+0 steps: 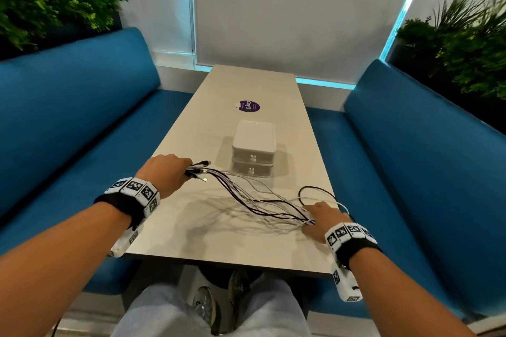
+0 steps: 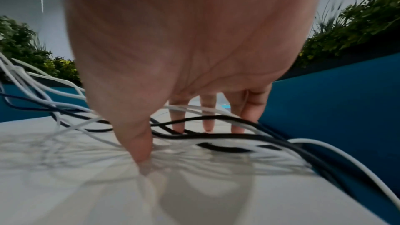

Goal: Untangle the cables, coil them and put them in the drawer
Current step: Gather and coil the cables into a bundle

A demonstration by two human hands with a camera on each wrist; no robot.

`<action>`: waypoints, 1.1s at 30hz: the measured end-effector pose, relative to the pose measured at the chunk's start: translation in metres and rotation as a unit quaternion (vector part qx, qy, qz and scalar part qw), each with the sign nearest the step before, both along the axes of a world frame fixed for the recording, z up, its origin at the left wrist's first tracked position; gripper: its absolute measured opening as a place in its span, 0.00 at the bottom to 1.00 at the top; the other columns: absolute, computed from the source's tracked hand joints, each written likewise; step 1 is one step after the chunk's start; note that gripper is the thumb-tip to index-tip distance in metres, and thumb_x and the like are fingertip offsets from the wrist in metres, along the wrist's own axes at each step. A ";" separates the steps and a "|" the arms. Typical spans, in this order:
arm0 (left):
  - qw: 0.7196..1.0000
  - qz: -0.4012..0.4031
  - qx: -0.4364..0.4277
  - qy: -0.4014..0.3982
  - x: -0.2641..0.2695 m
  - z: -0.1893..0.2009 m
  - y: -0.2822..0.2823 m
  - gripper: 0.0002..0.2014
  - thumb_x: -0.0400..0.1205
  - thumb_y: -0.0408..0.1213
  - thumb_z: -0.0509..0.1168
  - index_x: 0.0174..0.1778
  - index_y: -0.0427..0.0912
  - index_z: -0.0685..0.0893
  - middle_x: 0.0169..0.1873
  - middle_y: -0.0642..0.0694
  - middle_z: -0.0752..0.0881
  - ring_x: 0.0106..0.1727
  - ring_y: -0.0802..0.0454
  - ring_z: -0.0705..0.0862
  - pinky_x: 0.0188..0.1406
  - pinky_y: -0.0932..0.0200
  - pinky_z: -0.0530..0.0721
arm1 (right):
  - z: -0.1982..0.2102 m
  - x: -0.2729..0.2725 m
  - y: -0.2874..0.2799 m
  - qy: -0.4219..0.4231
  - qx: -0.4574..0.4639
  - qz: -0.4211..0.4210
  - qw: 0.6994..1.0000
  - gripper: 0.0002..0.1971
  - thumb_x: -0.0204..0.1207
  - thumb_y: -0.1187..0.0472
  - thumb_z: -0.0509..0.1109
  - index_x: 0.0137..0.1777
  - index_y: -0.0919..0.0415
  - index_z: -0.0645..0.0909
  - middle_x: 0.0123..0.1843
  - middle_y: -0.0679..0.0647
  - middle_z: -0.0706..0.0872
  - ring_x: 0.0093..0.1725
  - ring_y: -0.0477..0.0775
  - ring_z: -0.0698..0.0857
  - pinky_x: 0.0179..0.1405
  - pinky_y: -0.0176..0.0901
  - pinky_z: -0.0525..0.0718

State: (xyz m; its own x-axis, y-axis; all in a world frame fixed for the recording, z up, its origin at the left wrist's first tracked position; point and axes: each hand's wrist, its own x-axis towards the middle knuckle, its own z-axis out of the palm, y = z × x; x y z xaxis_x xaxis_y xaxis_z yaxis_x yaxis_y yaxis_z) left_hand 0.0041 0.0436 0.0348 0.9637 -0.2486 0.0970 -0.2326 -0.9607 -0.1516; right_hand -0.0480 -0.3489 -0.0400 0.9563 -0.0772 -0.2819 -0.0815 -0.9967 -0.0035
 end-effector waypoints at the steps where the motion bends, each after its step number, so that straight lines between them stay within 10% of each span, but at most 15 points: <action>1: 1.000 0.000 0.003 0.000 0.000 0.000 0.001 0.11 0.87 0.51 0.57 0.51 0.48 0.79 0.36 0.49 0.82 0.36 0.45 0.81 0.32 0.56 0.74 | 0.000 -0.001 -0.002 -0.002 -0.011 -0.011 1.000 0.34 0.74 0.34 0.63 0.80 0.37 0.64 0.79 0.47 0.69 0.75 0.60 0.73 0.73 0.58 0.71; 7: 1.000 0.004 0.000 0.009 -0.005 -0.007 -0.002 0.11 0.87 0.51 0.57 0.51 0.48 0.79 0.36 0.49 0.80 0.35 0.45 0.81 0.33 0.56 0.74 | 0.007 -0.008 -0.005 -0.031 -0.151 -0.044 0.987 0.31 0.76 0.29 0.54 0.55 0.53 0.85 0.56 0.51 0.87 0.57 0.56 0.84 0.58 0.50 0.73; 13: 1.000 -0.005 -0.021 0.001 -0.007 -0.012 -0.013 0.11 0.87 0.50 0.58 0.51 0.48 0.80 0.35 0.49 0.80 0.35 0.44 0.80 0.31 0.56 0.72 | 0.003 -0.015 -0.011 0.007 -0.073 -0.036 0.997 0.29 0.79 0.33 0.54 0.78 0.40 0.67 0.75 0.54 0.74 0.70 0.59 0.78 0.70 0.57 0.69; 19: 0.999 0.006 -0.045 -0.013 -0.004 -0.006 -0.011 0.10 0.86 0.49 0.59 0.50 0.47 0.79 0.33 0.48 0.79 0.35 0.43 0.80 0.31 0.55 0.71 | 0.012 -0.027 -0.027 0.017 -0.083 -0.138 0.987 0.40 0.64 0.16 0.48 0.52 0.47 0.82 0.50 0.49 0.86 0.50 0.57 0.82 0.59 0.54 0.73; 27: 0.998 0.002 -0.055 -0.001 0.001 -0.017 -0.020 0.10 0.86 0.50 0.59 0.50 0.48 0.80 0.34 0.49 0.80 0.34 0.44 0.81 0.30 0.56 0.71 | 0.018 -0.040 -0.044 0.037 -0.143 -0.172 0.974 0.12 0.78 0.52 0.56 0.53 0.49 0.80 0.53 0.49 0.85 0.50 0.55 0.81 0.64 0.55 0.69; 33: 0.998 -0.008 -0.061 -0.011 0.004 -0.013 -0.022 0.10 0.86 0.51 0.59 0.50 0.49 0.80 0.34 0.48 0.82 0.35 0.45 0.82 0.30 0.55 0.73 | 0.023 -0.007 -0.012 -0.012 0.010 -0.083 0.996 0.58 0.63 0.26 0.70 0.86 0.53 0.48 0.86 0.52 0.58 0.82 0.60 0.62 0.77 0.61 0.61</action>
